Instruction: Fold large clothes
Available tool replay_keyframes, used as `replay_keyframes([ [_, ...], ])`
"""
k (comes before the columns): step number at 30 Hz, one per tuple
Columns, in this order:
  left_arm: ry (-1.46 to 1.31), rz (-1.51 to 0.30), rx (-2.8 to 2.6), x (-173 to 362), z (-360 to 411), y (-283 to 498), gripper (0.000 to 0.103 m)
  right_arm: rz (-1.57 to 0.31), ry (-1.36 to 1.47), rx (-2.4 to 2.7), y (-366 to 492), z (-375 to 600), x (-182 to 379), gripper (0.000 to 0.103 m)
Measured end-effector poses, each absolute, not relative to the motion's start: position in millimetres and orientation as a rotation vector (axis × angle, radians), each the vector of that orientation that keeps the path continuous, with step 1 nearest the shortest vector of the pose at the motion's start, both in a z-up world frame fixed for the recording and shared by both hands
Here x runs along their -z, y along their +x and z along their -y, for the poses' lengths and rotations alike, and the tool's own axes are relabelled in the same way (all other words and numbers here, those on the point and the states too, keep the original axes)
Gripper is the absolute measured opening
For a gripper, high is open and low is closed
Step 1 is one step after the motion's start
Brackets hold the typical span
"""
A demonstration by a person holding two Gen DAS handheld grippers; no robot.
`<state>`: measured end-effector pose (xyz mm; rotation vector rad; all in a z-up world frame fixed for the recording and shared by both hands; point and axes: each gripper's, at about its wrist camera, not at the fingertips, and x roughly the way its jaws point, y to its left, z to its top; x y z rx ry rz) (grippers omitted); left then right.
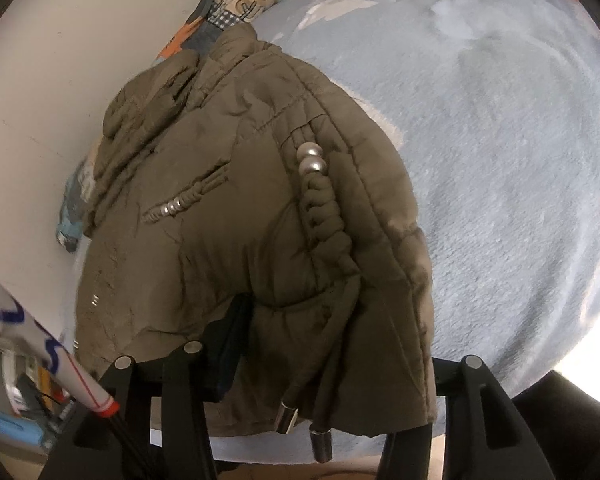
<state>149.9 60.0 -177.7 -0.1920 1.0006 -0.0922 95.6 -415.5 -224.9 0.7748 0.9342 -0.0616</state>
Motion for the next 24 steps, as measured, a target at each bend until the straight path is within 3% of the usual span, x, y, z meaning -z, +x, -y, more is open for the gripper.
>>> replay_keyframes([
  [9, -0.171, -0.997, 0.077, 178, -56, 151, 0.057, -0.87, 1.011, 0.027, 83, 433, 234, 0.054],
  [24, -0.163, -0.999, 0.073, 178, -57, 152, 0.062, -0.818, 0.868, 0.274, 65, 447, 206, 0.053],
])
